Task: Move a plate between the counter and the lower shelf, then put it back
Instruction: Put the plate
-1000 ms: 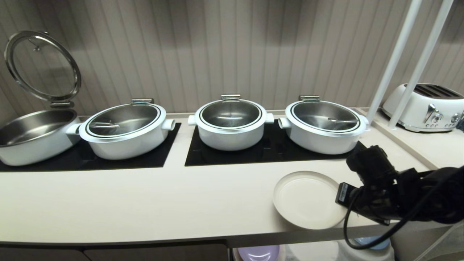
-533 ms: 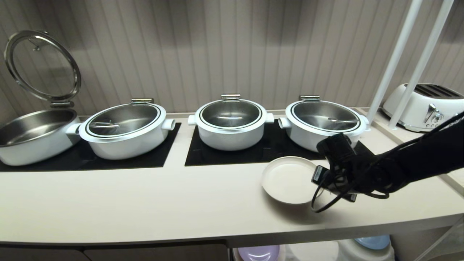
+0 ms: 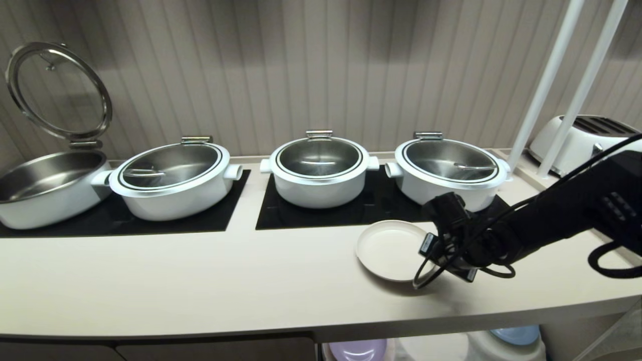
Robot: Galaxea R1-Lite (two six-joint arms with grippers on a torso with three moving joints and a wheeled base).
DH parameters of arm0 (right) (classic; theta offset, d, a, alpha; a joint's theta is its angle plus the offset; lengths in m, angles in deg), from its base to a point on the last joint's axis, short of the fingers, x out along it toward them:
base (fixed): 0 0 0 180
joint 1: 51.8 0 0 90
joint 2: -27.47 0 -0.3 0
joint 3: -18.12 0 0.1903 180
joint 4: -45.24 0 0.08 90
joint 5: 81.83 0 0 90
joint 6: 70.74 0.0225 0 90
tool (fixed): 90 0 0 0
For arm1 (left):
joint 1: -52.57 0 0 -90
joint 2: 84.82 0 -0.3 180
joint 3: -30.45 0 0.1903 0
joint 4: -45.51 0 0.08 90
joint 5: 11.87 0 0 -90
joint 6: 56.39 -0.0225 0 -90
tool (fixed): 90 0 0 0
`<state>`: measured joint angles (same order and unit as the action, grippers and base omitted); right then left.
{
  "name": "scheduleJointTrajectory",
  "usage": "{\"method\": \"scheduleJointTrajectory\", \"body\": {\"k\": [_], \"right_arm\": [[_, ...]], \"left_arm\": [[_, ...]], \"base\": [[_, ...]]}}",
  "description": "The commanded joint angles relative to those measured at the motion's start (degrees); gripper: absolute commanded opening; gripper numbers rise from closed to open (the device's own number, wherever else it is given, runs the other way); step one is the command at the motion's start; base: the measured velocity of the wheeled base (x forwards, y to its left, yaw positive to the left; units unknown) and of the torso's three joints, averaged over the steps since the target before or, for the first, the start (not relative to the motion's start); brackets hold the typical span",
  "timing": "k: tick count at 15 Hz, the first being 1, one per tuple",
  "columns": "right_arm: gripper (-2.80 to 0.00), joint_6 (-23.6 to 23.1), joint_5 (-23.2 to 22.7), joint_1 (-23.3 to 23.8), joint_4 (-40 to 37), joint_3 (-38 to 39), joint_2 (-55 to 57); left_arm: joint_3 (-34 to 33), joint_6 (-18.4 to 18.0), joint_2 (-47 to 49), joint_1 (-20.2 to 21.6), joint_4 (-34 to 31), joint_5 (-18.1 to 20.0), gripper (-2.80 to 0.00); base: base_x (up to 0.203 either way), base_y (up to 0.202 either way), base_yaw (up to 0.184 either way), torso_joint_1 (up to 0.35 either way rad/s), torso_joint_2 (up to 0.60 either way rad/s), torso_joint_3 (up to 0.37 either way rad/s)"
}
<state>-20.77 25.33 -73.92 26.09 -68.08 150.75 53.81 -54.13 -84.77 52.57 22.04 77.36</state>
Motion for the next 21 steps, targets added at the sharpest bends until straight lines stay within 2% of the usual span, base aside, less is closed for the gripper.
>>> {"method": "scheduleJointTrajectory", "body": {"k": [1,6,14,21], "right_arm": [[-2.8,0.4,-0.3,0.0,-0.3,-2.0,1.4],[-2.8,0.4,-0.5,0.0,-0.4,-5.9,2.8],[-2.8,2.7,-0.7,-0.1,-0.4,-4.4,3.4],[-2.8,2.6,-4.9,-0.6,-0.4,-1.8,-0.5]], "left_arm": [[0.0,0.0,0.0,0.0,0.0,0.0,-2.8],[0.0,0.0,0.0,0.0,0.0,0.0,-2.8],[0.0,0.0,0.0,0.0,0.0,0.0,-2.8],[0.0,0.0,0.0,0.0,0.0,0.0,-2.8]], "base": [[0.0,0.0,0.0,0.0,0.0,0.0],[0.0,0.0,0.0,0.0,0.0,0.0],[0.0,0.0,0.0,0.0,0.0,0.0],[0.0,0.0,0.0,0.0,0.0,0.0]]}}
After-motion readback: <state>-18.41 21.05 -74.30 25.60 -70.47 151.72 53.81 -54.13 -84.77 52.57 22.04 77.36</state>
